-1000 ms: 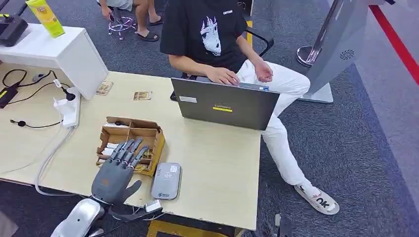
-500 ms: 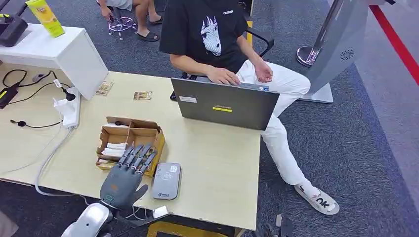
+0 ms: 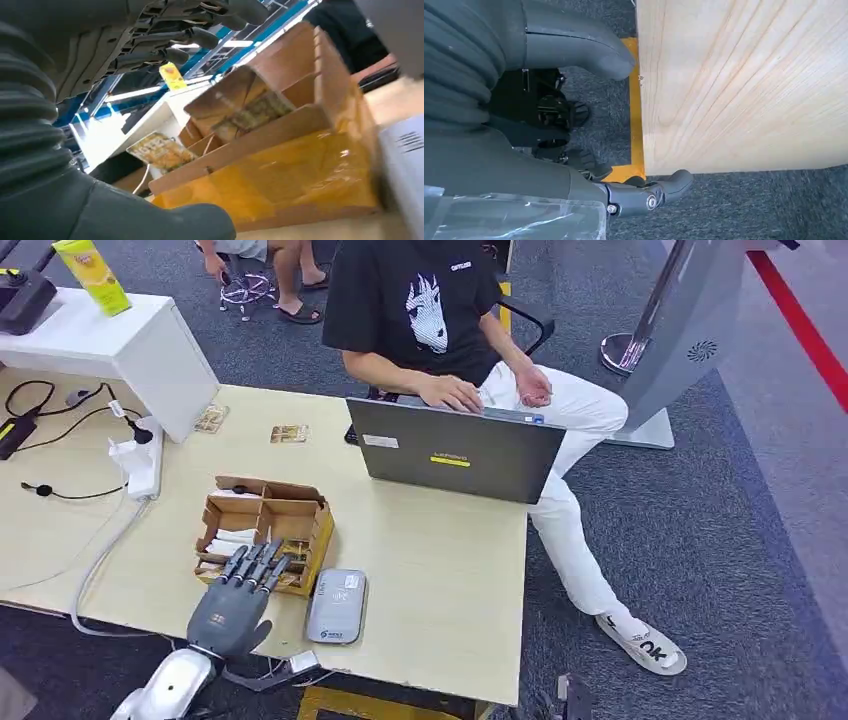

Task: Pass the card to the sensor for recognition and then transmit it.

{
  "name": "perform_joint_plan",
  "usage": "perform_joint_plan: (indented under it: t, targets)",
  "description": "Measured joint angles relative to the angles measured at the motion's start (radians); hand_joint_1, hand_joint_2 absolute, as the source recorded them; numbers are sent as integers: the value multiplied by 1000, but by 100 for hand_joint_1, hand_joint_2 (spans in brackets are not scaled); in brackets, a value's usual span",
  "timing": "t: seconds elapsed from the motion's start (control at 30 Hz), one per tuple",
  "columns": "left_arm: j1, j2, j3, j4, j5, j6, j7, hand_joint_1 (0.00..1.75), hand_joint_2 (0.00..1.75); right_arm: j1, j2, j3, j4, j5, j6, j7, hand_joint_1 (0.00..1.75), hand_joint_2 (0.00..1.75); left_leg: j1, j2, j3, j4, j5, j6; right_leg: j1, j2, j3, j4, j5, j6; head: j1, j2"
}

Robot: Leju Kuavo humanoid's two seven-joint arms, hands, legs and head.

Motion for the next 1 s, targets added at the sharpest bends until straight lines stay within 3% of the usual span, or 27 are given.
perform_joint_plan:
  t: [0.53,1.0]
  targets:
    - [-32,-20,63,24,-5,48,2,0,175,1,0,0,-6,-2,0,37,0,175,0,0,0,0,0,0,0,0,0,0,0,0,0,0]
    - [-51,-45,66,24,-5,63,-11,0,175,1,1,0,-11,0,0,41,0,175,0,0,0,0,0,0,0,0,0,0,0,0,0,0]
